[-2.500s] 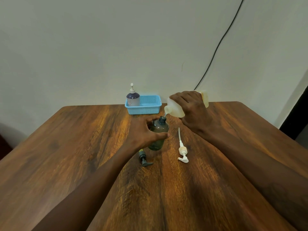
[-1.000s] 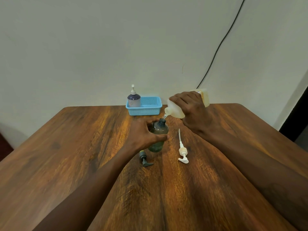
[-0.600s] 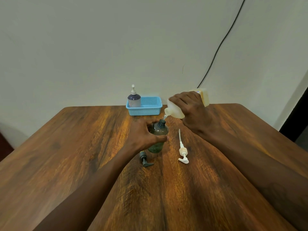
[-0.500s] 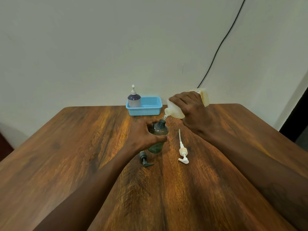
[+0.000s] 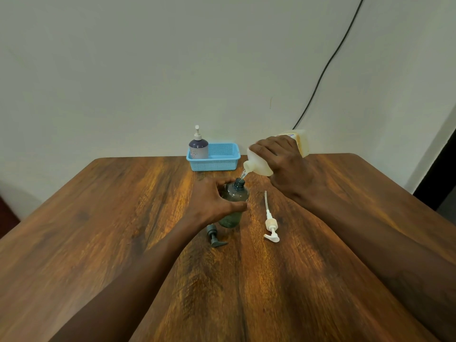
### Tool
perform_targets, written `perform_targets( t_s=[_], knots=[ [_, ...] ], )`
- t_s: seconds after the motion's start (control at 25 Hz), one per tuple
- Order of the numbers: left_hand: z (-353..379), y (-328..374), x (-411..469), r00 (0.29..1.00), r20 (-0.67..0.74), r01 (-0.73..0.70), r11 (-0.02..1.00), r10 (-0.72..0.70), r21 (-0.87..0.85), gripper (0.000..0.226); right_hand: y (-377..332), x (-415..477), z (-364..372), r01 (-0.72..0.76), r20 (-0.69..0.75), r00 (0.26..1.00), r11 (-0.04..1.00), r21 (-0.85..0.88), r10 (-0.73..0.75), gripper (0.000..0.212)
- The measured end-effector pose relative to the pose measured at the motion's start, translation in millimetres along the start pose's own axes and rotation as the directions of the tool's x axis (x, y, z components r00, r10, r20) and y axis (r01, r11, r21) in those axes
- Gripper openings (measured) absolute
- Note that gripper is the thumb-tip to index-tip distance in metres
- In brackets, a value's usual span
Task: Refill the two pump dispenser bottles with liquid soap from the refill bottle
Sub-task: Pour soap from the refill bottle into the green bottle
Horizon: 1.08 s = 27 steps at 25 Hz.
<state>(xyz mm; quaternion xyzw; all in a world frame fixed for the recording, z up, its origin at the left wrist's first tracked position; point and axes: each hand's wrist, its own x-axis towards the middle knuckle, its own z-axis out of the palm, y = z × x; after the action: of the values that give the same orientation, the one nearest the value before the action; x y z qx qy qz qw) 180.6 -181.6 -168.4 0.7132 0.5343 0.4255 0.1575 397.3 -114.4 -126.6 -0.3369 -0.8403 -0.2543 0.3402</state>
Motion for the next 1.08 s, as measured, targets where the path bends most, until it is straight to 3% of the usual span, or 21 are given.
perform_targets(
  t_s=[1.08],
  knots=[
    [1.9,-1.5,2.6,0.999,0.029,0.032,0.999,-0.033,0.027,0.067,-2.4,-1.4,-5.7,0.041,0.020,0.999,0.999,-0.027,-0.040,0.073]
  ],
)
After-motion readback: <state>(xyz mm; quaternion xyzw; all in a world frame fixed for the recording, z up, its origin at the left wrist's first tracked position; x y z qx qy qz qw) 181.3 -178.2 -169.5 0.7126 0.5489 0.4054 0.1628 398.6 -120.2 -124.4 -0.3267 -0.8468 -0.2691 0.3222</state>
